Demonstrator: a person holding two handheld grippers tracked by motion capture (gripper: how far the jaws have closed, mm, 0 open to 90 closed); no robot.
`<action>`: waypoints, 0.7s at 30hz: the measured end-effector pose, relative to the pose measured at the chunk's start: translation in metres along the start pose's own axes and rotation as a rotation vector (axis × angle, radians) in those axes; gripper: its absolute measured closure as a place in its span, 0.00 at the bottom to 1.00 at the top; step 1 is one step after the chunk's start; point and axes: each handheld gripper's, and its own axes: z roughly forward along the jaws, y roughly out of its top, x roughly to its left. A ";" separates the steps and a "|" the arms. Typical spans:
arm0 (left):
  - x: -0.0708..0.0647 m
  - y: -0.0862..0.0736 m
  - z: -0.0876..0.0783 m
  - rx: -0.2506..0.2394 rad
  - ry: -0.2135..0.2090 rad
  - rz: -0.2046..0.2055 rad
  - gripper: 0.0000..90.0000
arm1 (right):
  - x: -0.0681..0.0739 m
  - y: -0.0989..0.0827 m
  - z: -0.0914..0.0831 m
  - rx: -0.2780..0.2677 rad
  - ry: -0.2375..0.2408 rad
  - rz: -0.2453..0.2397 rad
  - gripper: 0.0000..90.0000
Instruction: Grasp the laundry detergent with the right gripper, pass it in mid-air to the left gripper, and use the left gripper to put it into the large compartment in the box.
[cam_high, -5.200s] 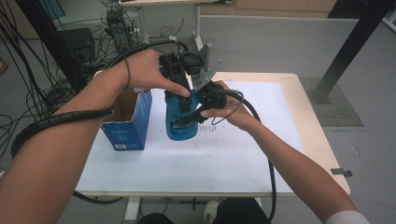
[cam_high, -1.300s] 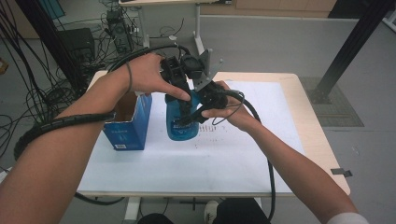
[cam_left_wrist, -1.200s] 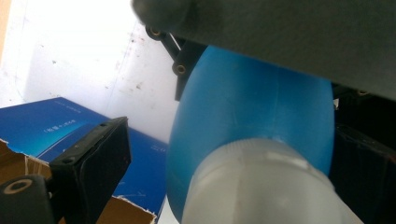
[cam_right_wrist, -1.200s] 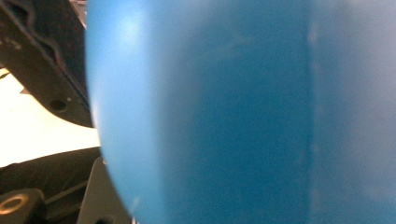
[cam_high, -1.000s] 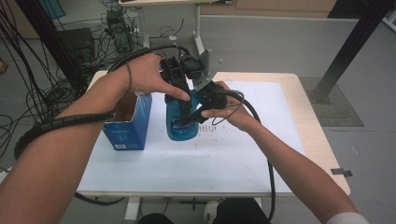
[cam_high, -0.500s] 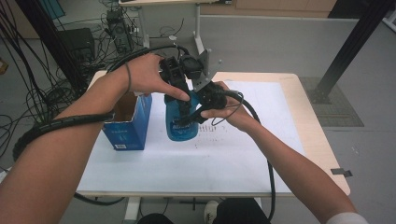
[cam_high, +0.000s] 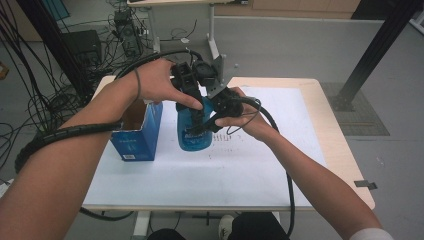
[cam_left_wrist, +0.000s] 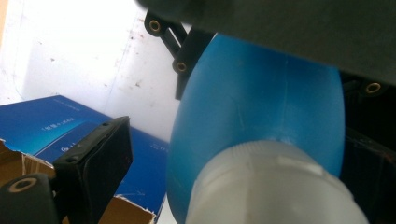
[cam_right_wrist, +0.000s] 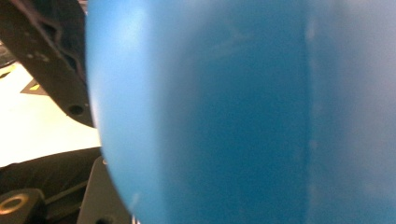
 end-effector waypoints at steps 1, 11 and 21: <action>0.001 0.000 -0.001 0.009 0.002 0.013 0.10 | 0.000 0.000 0.000 0.000 0.000 0.000 0.48; 0.002 0.000 -0.001 0.012 -0.006 0.032 0.17 | 0.001 0.000 -0.001 -0.008 0.005 0.003 0.48; -0.001 0.000 -0.001 -0.002 -0.032 0.019 0.30 | 0.001 0.000 0.000 -0.002 0.000 -0.006 0.48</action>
